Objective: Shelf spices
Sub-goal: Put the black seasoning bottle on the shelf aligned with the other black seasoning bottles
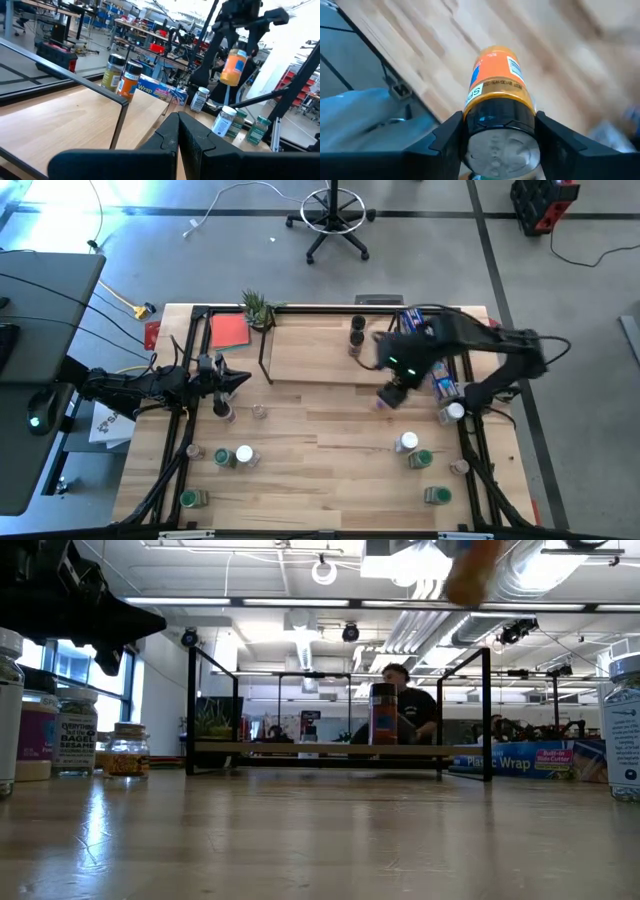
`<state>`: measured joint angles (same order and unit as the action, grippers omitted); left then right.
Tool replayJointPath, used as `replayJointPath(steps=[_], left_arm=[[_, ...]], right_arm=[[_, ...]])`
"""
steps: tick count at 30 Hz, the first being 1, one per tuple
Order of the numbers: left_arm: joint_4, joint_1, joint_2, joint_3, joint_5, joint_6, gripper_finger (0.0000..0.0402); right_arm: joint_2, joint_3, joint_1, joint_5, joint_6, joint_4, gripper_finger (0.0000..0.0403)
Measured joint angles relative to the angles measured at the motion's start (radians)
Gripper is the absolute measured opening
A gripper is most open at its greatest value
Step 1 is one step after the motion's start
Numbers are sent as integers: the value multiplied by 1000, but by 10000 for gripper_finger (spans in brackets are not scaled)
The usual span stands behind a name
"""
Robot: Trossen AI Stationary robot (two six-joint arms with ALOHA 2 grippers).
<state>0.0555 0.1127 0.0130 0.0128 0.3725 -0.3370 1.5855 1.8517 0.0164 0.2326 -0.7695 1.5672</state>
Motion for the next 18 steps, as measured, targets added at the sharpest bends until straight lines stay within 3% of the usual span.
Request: replayJointPath(steps=[3, 9, 18], left_arm=[[0, 0, 0, 0, 2, 0, 1], [0, 0, 0, 0, 3, 0, 1], [1, 0, 0, 0, 2, -1, 1]], right_arm=[[115, 77, -78, -33, 184, 0, 192], [291, 90, -201, -138, 491, 4, 192], [418, 90, -255, -187, 654, 2, 192]])
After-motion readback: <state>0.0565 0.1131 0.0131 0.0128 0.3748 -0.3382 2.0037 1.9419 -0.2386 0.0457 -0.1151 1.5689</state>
